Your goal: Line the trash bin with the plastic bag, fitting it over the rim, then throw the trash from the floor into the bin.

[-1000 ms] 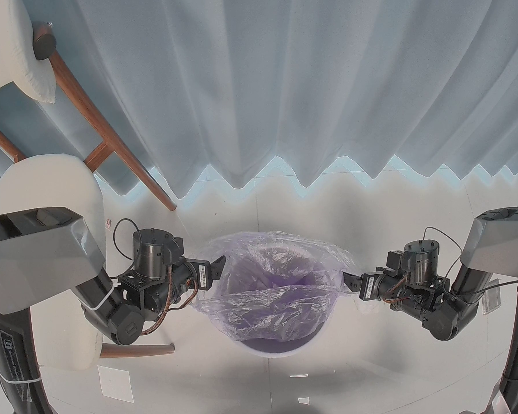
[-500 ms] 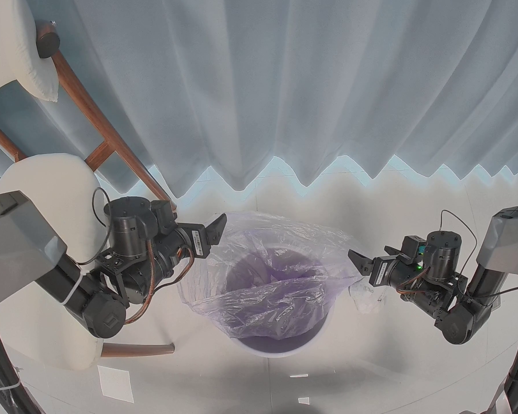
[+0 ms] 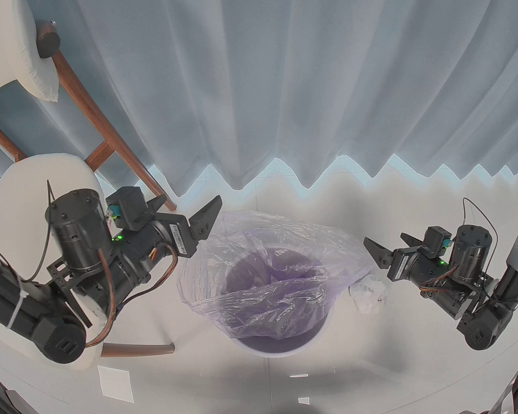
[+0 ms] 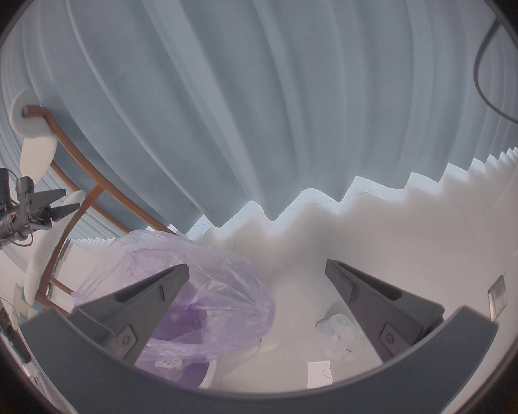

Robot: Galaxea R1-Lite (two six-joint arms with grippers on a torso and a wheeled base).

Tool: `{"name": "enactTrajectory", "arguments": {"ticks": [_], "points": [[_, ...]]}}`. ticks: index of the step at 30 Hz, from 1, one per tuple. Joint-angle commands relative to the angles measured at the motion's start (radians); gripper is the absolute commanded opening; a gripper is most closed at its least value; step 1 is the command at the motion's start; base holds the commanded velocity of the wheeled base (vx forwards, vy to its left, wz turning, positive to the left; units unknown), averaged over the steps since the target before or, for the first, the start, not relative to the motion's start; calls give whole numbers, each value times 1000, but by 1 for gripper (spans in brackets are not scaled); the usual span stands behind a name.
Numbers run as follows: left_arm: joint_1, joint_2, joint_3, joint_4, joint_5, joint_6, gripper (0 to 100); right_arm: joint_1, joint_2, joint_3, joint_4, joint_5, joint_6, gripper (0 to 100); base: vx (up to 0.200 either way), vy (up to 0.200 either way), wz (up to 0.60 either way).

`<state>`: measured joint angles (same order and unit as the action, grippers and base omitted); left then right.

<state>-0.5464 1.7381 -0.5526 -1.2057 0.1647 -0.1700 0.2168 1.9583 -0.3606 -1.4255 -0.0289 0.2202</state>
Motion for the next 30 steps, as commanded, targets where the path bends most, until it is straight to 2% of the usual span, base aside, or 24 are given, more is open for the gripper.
{"name": "enactTrajectory", "arguments": {"ticks": [1, 7, 11, 17, 22, 24, 30], "points": [[-7, -155, 129, -6, -4, -3, 100, -2, -150, 81, 0, -3, -2, 100, 0, 0, 0], [3, -246, 207, -6, -40, -17, 100, -5, -272, 190, 0, -16, -2, 100, 0, 0, 0], [2, -281, 215, -5, -40, -66, 100, -5, -341, 258, 4, -40, -2, 100, 0, 0, 0], [-7, -301, 244, -5, -40, -103, 100, -13, -435, 358, 4, -42, -2, 100, 0, 0, 0], [-9, -310, 280, -5, -40, -143, 100, -47, -506, 361, 59, -71, 7, 100, 0, 0, 0], [-26, -322, 286, -5, -40, -183, 100, -50, -561, 361, 122, -98, 21, 100, 0, 0, 0], [-38, -325, 286, -1, -36, -329, 100, -66, -615, 361, 165, -154, 31, 100, 0, 0, 0]]}}
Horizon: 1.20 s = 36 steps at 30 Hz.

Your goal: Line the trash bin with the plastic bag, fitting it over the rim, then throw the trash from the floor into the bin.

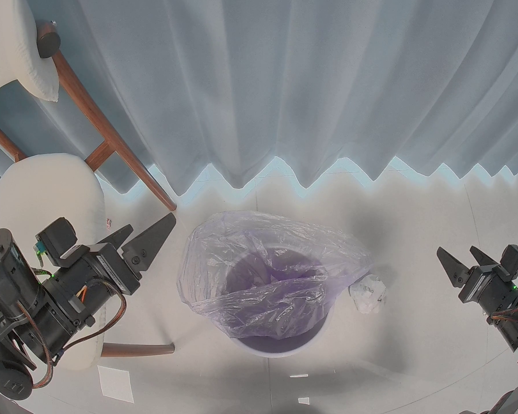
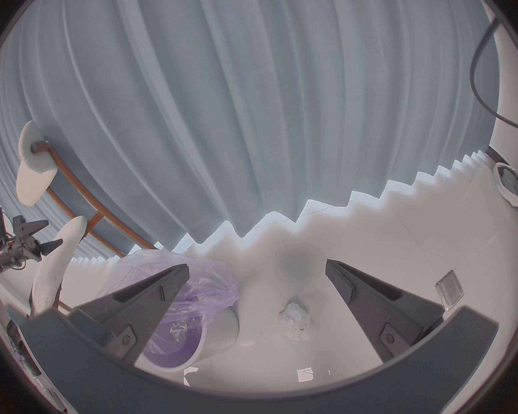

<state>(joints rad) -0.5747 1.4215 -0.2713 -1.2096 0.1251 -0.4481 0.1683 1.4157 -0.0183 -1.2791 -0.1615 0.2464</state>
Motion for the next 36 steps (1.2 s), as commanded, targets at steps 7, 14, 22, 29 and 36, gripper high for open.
{"name": "enactTrajectory", "arguments": {"ticks": [7, 14, 22, 29, 36], "points": [[-22, 14, 6, 12, -33, -136, 100, -66, -121, 18, 55, -33, 4, 100, 0, 0, 0], [-17, 31, 6, 27, -220, -262, 100, -78, -147, 18, 70, -50, 4, 100, 0, 0, 0], [-7, 39, -11, 203, -252, -425, 100, -79, -153, 18, 72, -58, 2, 100, 0, 0, 0], [19, 40, -39, 355, -374, -512, 100, -92, -162, 18, 80, -59, -4, 100, 0, 0, 0], [64, 82, -144, 550, -429, -570, 100, -112, -161, 18, 92, -72, -4, 100, 0, 0, 0]]}}
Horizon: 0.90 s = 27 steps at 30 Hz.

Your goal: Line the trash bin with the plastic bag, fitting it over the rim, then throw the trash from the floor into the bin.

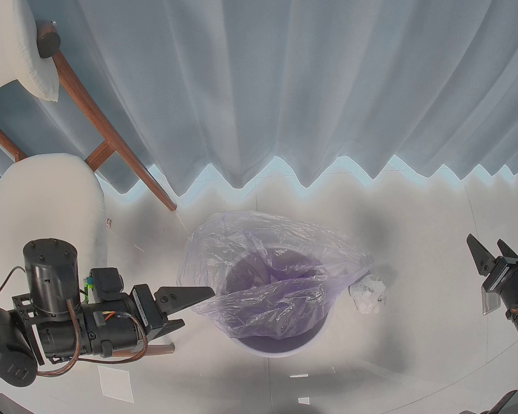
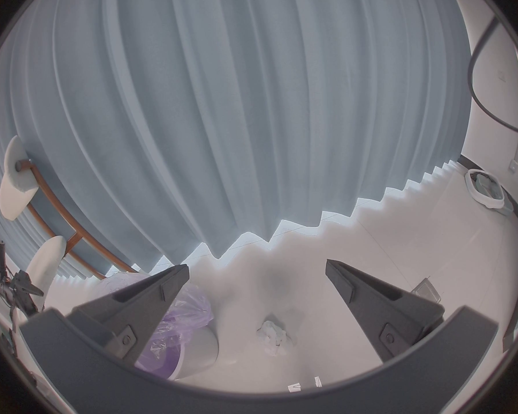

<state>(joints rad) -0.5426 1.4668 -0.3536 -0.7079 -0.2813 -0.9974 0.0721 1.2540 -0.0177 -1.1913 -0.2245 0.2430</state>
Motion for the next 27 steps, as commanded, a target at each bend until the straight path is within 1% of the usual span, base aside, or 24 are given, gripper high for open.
{"name": "enactTrajectory", "arguments": {"ticks": [1, 3, 4, 7, 10, 17, 22, 27], "points": [[41, 55, -84, 76, -29, -21, 100, -17, 1, 18, 4, -10, -1, 100, 0, 0, 0], [49, 107, -127, 116, -30, -26, 100, -17, 1, 18, 4, -10, -2, 100, 0, 0, 0], [49, 107, -127, 116, -30, -26, 100, -17, 1, 18, 4, -10, -2, 100, 0, 0, 0], [49, 198, -171, 117, -29, -27, 100, -17, -1, 18, 4, -12, -2, 100, 0, 0, 0], [49, 248, -209, 120, -30, -32, 100, -18, -1, 18, 4, -12, -2, 100, 0, 0, 0], [49, 357, -326, 125, -30, -109, 100, -18, 1, 18, 25, -13, -2, 100, 0, 0, 0], [47, 411, -383, 202, -30, -124, 100, -18, 2, 18, 25, -13, -2, 100, 0, 0, 0], [44, 418, -436, 257, -30, -124, 100, -20, 4, 18, 27, -13, -2, 100, 0, 0, 0]]}}
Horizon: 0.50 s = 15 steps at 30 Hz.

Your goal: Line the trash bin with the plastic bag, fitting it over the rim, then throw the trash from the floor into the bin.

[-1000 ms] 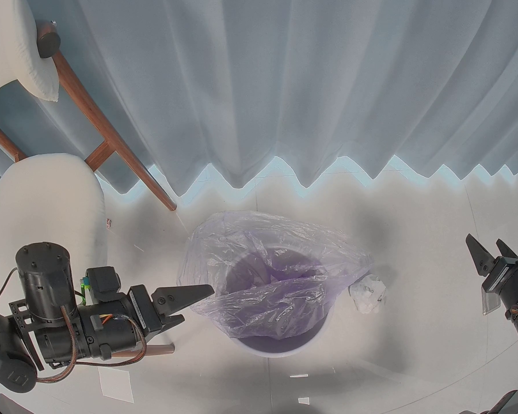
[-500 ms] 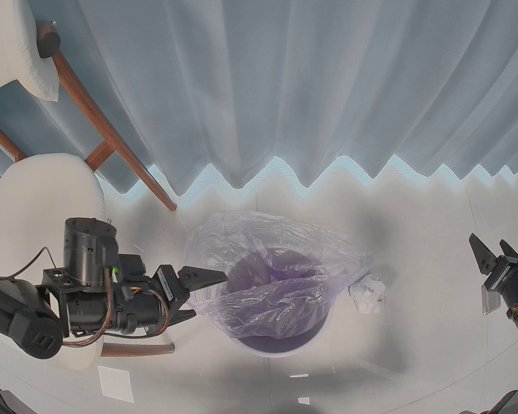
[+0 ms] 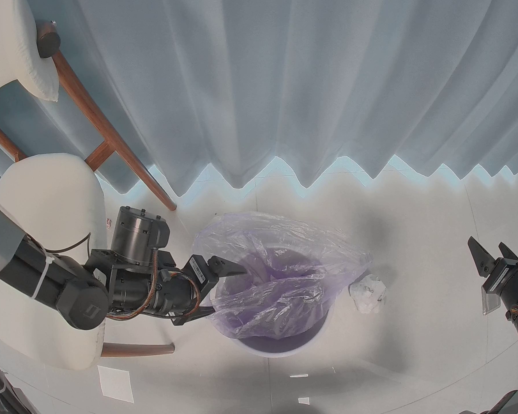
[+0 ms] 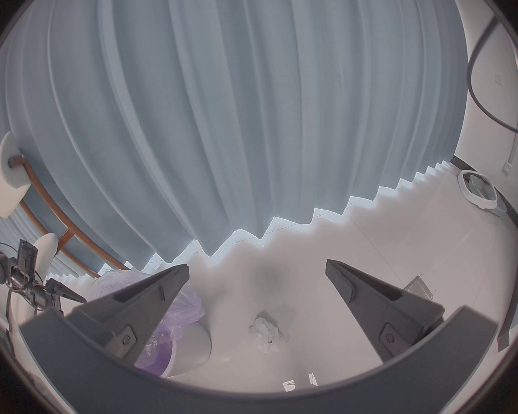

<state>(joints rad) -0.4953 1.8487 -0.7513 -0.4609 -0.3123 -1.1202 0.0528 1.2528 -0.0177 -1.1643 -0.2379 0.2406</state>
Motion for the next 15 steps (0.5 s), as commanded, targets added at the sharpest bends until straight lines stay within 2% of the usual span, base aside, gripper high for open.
{"name": "enactTrajectory", "arguments": {"ticks": [1, 10, 15], "points": [[-5, 35, -43, 7, 1, -1, 100, -1, 5, 18, 0, 0, 0, 100, 0, 0, 0], [1, -63, -51, 25, 7, -3, 100, -2, 10, 18, 3, 0, 0, 100, 0, 0, 0], [11, -109, -56, 126, 4, -7, 100, -2, 10, 18, 17, 0, 0, 100, 0, 0, 0]]}}
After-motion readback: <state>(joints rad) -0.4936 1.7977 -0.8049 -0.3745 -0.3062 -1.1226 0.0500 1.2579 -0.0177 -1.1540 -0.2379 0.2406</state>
